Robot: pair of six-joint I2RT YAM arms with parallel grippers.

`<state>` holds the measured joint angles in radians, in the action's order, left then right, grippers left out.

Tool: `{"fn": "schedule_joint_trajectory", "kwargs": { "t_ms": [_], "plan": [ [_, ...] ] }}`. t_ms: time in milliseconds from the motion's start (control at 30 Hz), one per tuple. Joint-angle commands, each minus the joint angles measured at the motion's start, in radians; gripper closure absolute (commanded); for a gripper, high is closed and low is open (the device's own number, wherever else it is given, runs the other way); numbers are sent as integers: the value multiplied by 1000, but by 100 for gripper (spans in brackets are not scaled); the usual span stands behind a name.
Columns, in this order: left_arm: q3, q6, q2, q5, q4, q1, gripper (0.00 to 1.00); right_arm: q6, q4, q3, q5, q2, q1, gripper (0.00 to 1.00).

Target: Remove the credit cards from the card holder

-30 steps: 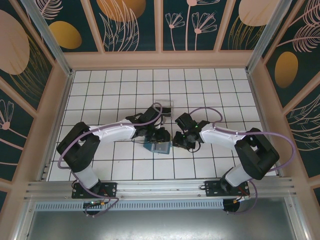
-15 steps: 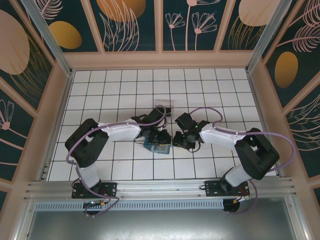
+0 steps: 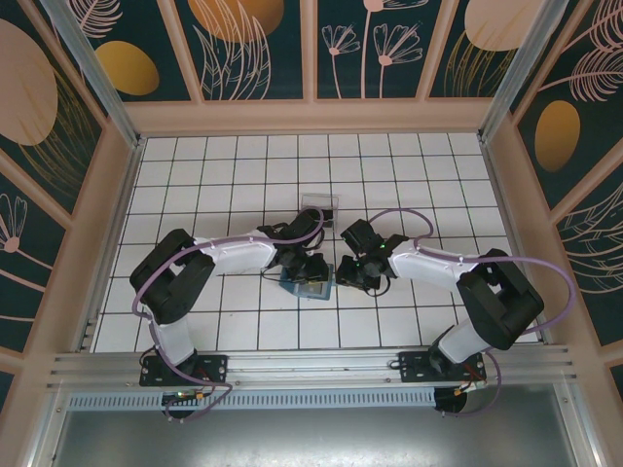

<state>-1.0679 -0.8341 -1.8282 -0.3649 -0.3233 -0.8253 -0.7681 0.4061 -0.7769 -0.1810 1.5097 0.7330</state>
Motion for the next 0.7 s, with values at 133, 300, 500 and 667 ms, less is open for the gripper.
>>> {"fn": "schedule_joint_trajectory", "kwargs": {
  "t_ms": [133, 300, 500, 667],
  "plan": [
    [-39, 39, 9, 110, -133, -7, 78, -8, -4, 17, 25, -20, -5, 69],
    [-59, 51, 13, 157, -191, -6, 76, -5, -1, 19, 31, -18, -6, 69],
    [-97, 61, 25, 215, -261, -12, 72, -3, -1, 24, 32, -21, -9, 69],
    [-133, 70, 8, 263, -321, -27, 68, 0, -2, 24, 32, -22, -13, 69]
  ]
}}
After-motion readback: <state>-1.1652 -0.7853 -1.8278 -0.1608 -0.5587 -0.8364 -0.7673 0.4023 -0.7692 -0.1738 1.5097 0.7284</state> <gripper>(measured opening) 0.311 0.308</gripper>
